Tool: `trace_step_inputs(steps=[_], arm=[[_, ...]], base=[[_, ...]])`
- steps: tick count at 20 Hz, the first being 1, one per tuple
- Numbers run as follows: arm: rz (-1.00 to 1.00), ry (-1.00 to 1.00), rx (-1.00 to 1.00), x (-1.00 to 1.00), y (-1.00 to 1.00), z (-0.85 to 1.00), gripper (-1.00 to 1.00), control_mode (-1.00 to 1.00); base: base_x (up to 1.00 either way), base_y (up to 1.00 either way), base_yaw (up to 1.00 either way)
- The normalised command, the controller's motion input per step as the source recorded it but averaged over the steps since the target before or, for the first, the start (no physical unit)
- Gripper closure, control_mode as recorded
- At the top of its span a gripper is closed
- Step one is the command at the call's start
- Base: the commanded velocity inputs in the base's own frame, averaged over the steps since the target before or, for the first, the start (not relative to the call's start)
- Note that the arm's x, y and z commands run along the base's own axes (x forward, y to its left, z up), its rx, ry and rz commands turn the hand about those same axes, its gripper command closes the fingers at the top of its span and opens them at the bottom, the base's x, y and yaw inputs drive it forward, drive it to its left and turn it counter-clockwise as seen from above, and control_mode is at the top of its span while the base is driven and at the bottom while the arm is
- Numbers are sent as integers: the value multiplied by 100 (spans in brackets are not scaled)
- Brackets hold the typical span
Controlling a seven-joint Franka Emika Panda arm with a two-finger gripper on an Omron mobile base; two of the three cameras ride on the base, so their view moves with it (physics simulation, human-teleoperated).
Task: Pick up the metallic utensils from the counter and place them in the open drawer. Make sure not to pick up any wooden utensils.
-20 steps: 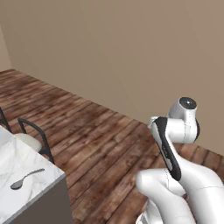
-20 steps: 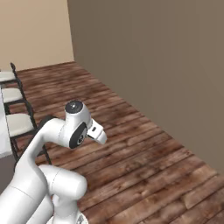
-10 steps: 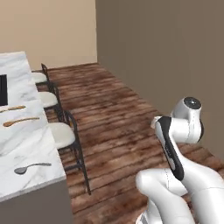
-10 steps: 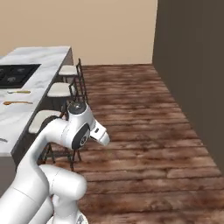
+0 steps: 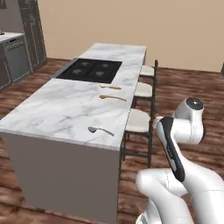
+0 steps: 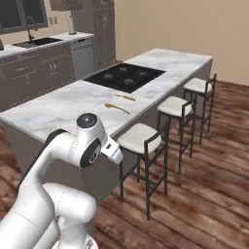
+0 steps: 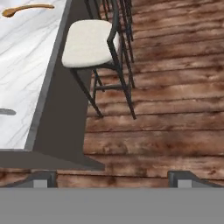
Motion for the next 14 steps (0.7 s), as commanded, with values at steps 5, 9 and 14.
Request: trace_step_inputs(steps=[5,9,14], arm=[[0,0,0,0,0,0,-100,100],[0,0,0,0,0,0,-100,100],[0,0,0,0,0,0,-100,100]], base=[[0,-50,81],[0,-57,75],[5,-37,40]])
